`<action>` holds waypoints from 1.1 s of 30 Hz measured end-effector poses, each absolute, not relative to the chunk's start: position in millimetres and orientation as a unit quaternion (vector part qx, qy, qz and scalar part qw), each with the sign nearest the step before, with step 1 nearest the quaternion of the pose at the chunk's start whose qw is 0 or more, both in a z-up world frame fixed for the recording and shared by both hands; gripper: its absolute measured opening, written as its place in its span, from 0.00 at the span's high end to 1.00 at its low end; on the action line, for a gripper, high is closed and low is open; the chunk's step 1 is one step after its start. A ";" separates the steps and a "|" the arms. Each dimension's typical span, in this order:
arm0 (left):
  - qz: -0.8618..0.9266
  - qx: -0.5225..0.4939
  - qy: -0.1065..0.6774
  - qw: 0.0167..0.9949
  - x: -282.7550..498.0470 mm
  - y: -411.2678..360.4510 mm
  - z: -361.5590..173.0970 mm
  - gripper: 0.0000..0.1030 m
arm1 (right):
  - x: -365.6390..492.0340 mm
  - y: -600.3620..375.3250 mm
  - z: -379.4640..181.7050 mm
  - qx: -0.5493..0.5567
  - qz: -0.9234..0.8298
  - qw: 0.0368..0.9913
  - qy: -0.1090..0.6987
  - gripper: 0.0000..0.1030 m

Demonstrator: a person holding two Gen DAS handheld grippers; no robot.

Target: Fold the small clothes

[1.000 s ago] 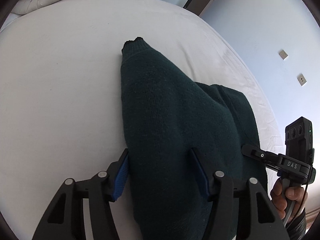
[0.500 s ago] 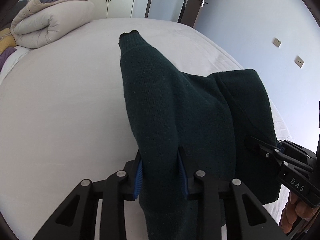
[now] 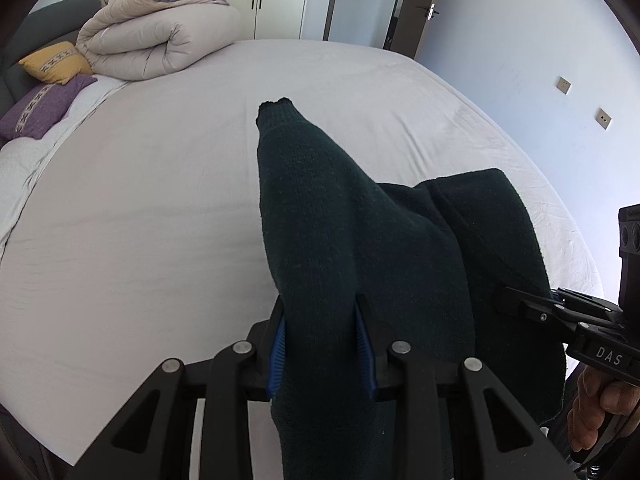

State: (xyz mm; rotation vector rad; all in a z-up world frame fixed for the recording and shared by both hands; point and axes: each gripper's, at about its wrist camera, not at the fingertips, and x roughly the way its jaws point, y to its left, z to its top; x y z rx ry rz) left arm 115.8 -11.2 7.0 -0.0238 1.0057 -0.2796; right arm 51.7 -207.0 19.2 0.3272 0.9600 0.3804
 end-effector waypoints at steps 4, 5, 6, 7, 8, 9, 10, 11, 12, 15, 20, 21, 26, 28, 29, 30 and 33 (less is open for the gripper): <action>-0.120 -0.005 0.513 0.850 114.2 -3.7 -44.6 0.68 | 38.6 -189.1 -22.8 0.159 0.178 0.844 0.480 0.82; -0.112 0.000 0.525 0.844 112.6 -2.7 -59.4 0.68 | 40.2 -188.8 -36.4 0.164 0.177 0.838 0.490 0.82; -0.110 0.001 0.518 0.848 109.6 -2.4 -68.0 0.66 | 41.6 -192.6 -53.4 0.166 0.168 0.832 0.501 0.82; -0.110 -0.001 0.507 0.855 107.5 -2.1 -70.8 0.64 | 43.3 -198.9 -69.4 0.169 0.153 0.829 0.511 0.81; -0.107 -0.005 0.505 0.856 106.7 -2.7 -70.8 0.64 | 43.7 -208.9 -84.1 0.177 0.144 0.824 0.519 0.80; -0.103 -0.004 0.503 0.858 105.3 -4.9 -69.6 0.63 | 43.6 -214.5 -95.8 0.190 0.143 0.818 0.523 0.77; -0.099 0.006 0.501 0.860 104.6 -8.4 -68.8 0.62 | 43.4 -226.5 -105.3 0.208 0.145 0.816 0.519 0.67; -0.096 0.019 0.497 0.862 103.6 -12.6 -69.8 0.58 | 43.1 -233.2 -111.0 0.222 0.141 0.819 0.511 0.59; -0.092 0.032 0.492 0.865 102.6 -15.7 -71.4 0.53 | 41.1 -236.5 -114.0 0.235 0.143 0.819 0.504 0.59; -0.078 0.041 0.480 0.873 104.6 -12.4 -73.7 0.44 | 41.8 -241.5 -116.9 0.235 0.138 0.820 0.503 0.54; -0.054 0.036 0.459 0.886 90.1 -5.0 -58.6 0.44 | 36.4 -253.1 -80.1 0.206 0.091 0.851 0.474 0.53; -0.045 0.041 0.447 0.892 83.0 -6.5 -52.7 0.44 | 29.4 -258.5 -65.1 0.203 0.089 0.860 0.459 0.53; -0.045 0.035 0.402 0.914 64.8 -15.4 -40.1 0.43 | 19.9 -236.9 -22.3 0.200 0.180 0.870 0.413 0.53; -0.058 0.043 0.430 0.900 70.4 -20.1 -53.9 0.43 | 23.1 -216.8 -30.8 0.180 0.199 0.864 0.426 0.53; -0.060 0.048 0.447 0.891 74.4 -22.1 -64.1 0.43 | 24.6 -208.8 -41.9 0.173 0.195 0.858 0.442 0.53; -0.063 0.046 0.455 0.887 75.7 -21.9 -72.7 0.42 | 27.0 -206.5 -58.7 0.171 0.186 0.846 0.469 0.54; -0.073 0.006 0.456 0.887 73.4 -11.5 -78.0 0.40 | 19.1 -223.4 -89.8 0.199 0.166 0.841 0.475 0.69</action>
